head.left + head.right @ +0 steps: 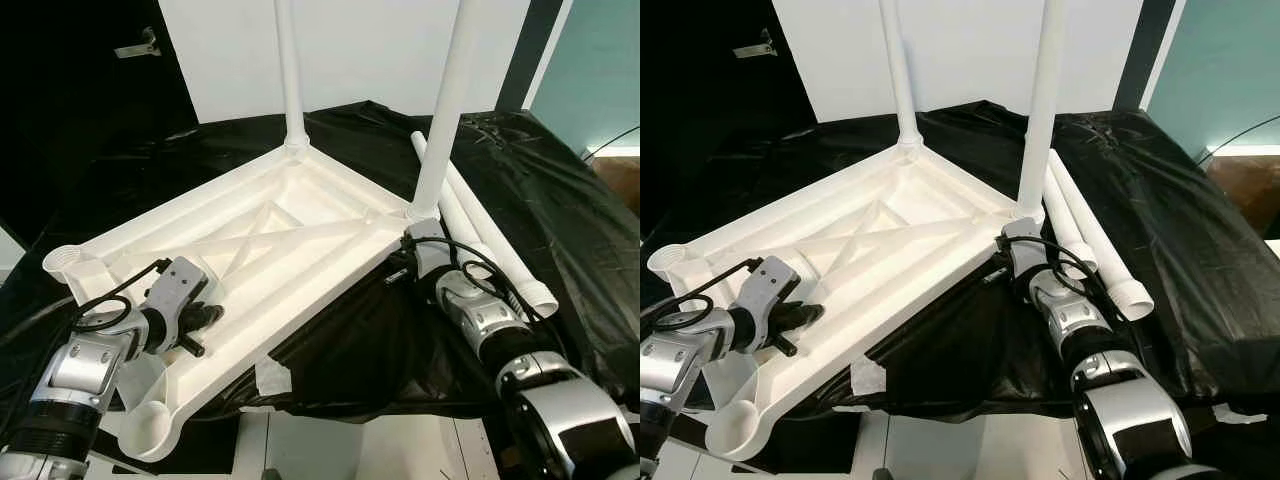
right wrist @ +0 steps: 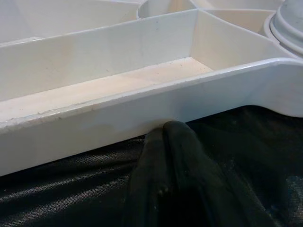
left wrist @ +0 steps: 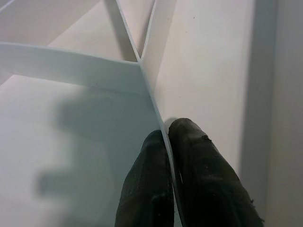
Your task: Building children table
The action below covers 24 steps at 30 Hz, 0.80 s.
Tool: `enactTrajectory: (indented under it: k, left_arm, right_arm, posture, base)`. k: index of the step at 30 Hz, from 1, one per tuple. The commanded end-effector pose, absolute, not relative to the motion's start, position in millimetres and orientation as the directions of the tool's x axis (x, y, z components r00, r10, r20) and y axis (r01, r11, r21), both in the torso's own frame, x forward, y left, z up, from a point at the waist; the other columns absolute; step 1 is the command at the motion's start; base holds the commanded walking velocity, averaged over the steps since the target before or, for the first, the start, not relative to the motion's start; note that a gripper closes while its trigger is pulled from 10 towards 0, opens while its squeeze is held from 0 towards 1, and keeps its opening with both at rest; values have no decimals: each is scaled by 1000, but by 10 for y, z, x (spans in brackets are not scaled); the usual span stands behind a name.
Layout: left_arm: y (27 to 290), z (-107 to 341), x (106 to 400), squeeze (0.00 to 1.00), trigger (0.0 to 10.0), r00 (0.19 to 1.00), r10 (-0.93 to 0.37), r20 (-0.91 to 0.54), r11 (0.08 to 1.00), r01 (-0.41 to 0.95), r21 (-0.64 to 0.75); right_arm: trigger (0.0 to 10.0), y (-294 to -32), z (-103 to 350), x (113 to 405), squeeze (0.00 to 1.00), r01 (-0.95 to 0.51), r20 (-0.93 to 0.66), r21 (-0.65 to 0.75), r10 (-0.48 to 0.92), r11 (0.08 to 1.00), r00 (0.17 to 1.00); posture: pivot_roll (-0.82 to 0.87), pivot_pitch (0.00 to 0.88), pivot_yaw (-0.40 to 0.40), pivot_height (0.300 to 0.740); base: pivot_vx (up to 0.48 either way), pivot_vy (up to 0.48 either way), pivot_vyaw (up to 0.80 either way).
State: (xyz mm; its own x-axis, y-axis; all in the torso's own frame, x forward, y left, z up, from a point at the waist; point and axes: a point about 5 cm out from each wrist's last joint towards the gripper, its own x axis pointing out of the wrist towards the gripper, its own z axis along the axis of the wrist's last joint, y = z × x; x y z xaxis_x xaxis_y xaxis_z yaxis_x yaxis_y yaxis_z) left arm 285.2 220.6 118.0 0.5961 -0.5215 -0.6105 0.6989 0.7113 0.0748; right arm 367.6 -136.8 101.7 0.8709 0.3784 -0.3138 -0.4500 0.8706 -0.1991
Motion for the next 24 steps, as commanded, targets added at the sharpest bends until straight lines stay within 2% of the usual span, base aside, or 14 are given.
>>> enactTrajectory:
  k: [1, 2, 3, 5, 7, 8, 13, 14, 16, 20, 21, 22, 23, 24]
  left_arm:
    - [1904, 1076, 2718, 0, 0, 403, -686, -606, 540, 840, -53]
    - [1875, 1072, 2732, 0, 0, 402, -687, -605, 537, 842, -51]
    - [1842, 1069, 2752, 0, 2392, 405, -686, -605, 537, 843, -45]
    - [1756, 1061, 2779, 0, 4275, 401, -690, -602, 526, 850, -37]
    - [1726, 1059, 2781, 0, 4275, 397, -694, -601, 519, 854, -35]
    - [1617, 1049, 2755, 0, 6235, 364, -718, -593, 482, 875, -47]
    - [1511, 1046, 2708, 0, 4510, 321, -749, -580, 435, 898, -65]
    - [1484, 1048, 2704, 0, 1608, 315, -756, -574, 428, 901, -69]
    - [1453, 1052, 2699, 0, 0, 305, -766, -567, 414, 907, -72]
    - [1395, 1053, 2707, 0, 431, 299, -772, -561, 401, 914, -65]
    - [1389, 1050, 2712, 0, 3294, 303, -769, -563, 402, 914, -58]
    - [1389, 1050, 2712, 0, 3294, 303, -769, -563, 402, 914, -58]
    - [1390, 1048, 2739, 0, 8549, 331, -758, -562, 414, 910, -23]
    - [1392, 1067, 2799, 0, 10000, 382, -750, -540, 444, 896, 18]
  right_arm:
    - [10000, -1464, 1128, 3752, 0, -398, -289, -235, 327, 887, 900]
    - [10000, -1475, 1144, 3772, 0, -392, -288, -244, 320, 887, 903]
    - [10000, -1488, 1160, 3788, 0, -385, -285, -251, 312, 888, 906]
    - [10000, -1541, 1207, 3820, 0, -339, -263, -254, 273, 906, 925]
    - [10000, -1564, 1225, 3830, 0, -318, -255, -252, 254, 914, 933]
    - [10000, -1633, 1267, 3858, 0, -252, -232, -240, 196, 937, 953]
    - [10000, -1640, 1294, 3875, 0, -229, -218, -233, 179, 945, 959]
    - [10000, -1617, 1300, 3880, 0, -235, -215, -232, 186, 944, 959]
    - [10000, -1585, 1309, 3886, 0, -243, -210, -233, 195, 942, 958]
    - [10000, -1502, 1331, 3903, 0, -265, -200, -238, 220, 934, 955]
    - [10000, -1487, 1332, 3904, 0, -270, -198, -240, 225, 932, 954]
    - [10000, -1487, 1332, 3904, 0, -270, -198, -240, 225, 932, 954]
    - [10000, -1462, 1329, 3900, 0, -282, -197, -258, 236, 924, 952]
    - [10000, -1416, 1323, 3890, 0, -303, -189, -271, 258, 914, 948]
  posture:
    - [20, 5, 39, 740]
    - [18, 6, 40, 740]
    - [17, 7, 41, 740]
    - [13, 8, 44, 740]
    - [12, 9, 44, 740]
    - [5, 11, 50, 740]
    - [0, 11, 52, 740]
    - [-2, 11, 54, 740]
    - [-1, 11, 54, 740]
    - [4, 9, 52, 740]
    - [4, 9, 52, 740]
    - [4, 9, 52, 740]
    - [7, 9, 48, 740]
    - [6, 8, 46, 740]
  base:
    - [0, 0, 0]
    - [0, 0, 0]
    - [0, 0, 0]
    - [0, 0, 0]
    - [0, 0, 0]
    - [0, 0, 0]
    - [0, 0, 0]
    - [0, 0, 0]
    - [0, 0, 0]
    - [0, 0, 0]
    - [0, 0, 0]
    - [0, 0, 0]
    - [0, 0, 0]
    - [0, 0, 0]
